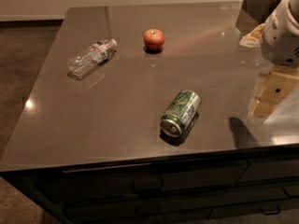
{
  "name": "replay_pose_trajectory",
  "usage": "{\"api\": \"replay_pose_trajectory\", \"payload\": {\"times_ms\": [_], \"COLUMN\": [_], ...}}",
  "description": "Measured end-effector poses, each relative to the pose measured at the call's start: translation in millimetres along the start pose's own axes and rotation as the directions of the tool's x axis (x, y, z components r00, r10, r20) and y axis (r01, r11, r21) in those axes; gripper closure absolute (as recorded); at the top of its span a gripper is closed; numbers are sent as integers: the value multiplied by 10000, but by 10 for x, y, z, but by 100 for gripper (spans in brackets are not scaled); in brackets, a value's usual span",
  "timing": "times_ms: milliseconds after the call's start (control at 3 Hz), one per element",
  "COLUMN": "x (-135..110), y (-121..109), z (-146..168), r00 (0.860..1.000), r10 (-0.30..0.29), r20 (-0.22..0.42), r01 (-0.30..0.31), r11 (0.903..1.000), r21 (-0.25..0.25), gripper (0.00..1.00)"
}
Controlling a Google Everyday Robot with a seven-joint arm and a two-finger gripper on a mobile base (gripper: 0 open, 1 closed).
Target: Place green can upright
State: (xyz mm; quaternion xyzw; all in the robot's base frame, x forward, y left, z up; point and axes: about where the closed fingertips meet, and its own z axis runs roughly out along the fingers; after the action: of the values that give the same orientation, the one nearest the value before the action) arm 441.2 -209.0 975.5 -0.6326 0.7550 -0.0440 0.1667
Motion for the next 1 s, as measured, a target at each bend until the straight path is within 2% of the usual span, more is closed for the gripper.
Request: {"api": "replay_pose_trajectory", "payload": {"times_ms": [333, 667, 1000], "x": [-53, -115, -259], "y": [18, 79, 159], "z": [192, 426, 647], "r00": [9914, 9650, 9223], "r10": [-1294, -2551, -3621], "r20": [200, 604, 1348], "r01": [1302, 2600, 3787], "r11": [9905, 9606, 9164], "r21": [-444, -983, -1298], "gripper": [0, 0, 0]}}
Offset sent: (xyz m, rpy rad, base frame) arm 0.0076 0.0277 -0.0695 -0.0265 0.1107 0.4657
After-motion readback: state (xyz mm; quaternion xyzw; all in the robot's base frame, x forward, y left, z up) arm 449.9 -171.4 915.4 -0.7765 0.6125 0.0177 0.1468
